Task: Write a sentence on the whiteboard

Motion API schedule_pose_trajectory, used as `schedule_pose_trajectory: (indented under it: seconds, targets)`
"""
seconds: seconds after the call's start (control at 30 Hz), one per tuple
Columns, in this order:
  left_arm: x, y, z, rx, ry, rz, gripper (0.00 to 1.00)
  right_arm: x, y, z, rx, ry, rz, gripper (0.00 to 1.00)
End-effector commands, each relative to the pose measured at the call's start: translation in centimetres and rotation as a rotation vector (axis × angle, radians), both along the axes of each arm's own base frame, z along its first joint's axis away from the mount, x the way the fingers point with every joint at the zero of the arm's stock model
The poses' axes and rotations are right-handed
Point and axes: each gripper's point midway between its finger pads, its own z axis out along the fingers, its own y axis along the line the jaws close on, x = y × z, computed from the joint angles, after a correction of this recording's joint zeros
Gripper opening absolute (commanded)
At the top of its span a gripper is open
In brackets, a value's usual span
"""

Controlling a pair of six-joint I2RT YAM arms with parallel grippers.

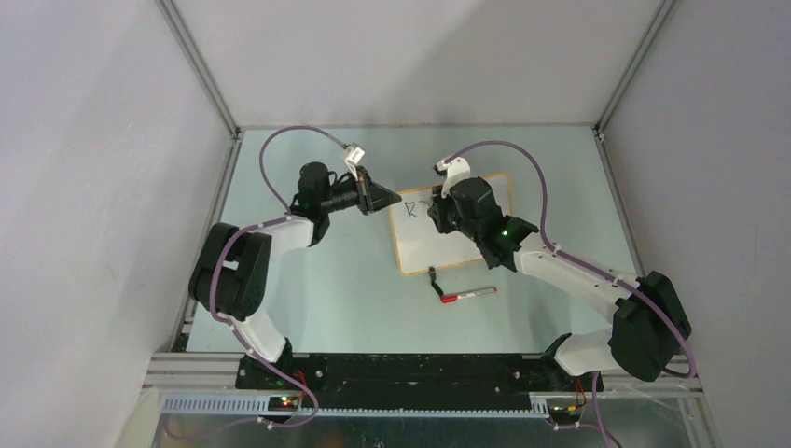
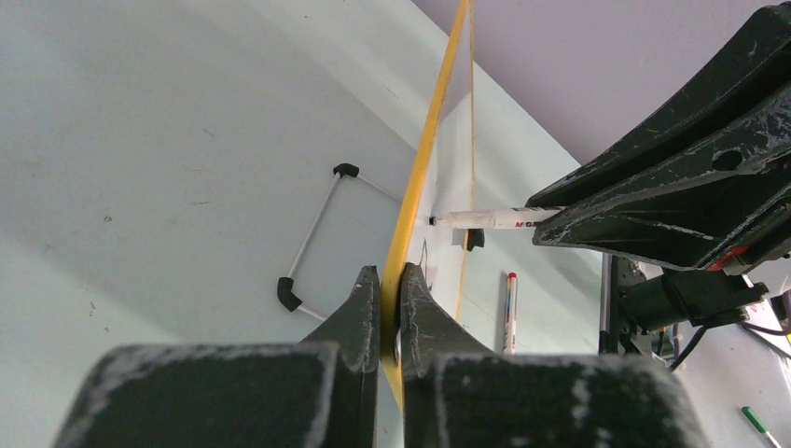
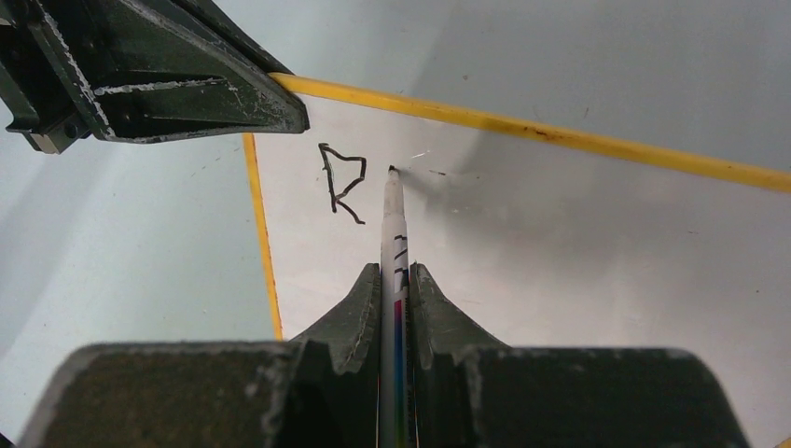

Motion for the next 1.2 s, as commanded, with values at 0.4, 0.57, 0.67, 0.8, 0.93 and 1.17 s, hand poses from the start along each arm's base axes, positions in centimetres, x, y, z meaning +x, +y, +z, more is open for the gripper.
schedule_pose_trajectory:
  seconds: [0.4, 0.57, 0.67, 0.8, 0.93, 1.17]
  targets:
    - [1.0, 0.4, -1.6, 0.082, -0.025, 0.054, 0.06, 0.9, 0.3, 2.3, 0.043, -0.04, -0.016, 0.0]
    - [1.0, 0.4, -1.7, 0.083, -0.023, 0.053, 0.06, 0.9, 0.2, 2.4, 0.042, -0.041, -0.021, 0.0]
    - [1.1, 0.4, -1.7, 0.084, -0.023, 0.055, 0.06, 1.1, 0.2, 2.4, 0.035, -0.038, -0.027, 0.0]
    - [1.0, 0.3, -1.8, 0.085, -0.021, 0.053, 0.06, 1.2, 0.1, 2.4, 0.036, -0.035, -0.029, 0.0]
    - [1.0, 0.4, -1.8, 0.085, -0.02, 0.053, 0.06, 1.0, 0.1, 2.6, 0.038, -0.036, -0.026, 0.0]
    - [1.0, 0.3, -1.8, 0.086, -0.02, 0.054, 0.06, 0.3, 0.3, 3.1, 0.047, -0.035, 0.002, 0.0]
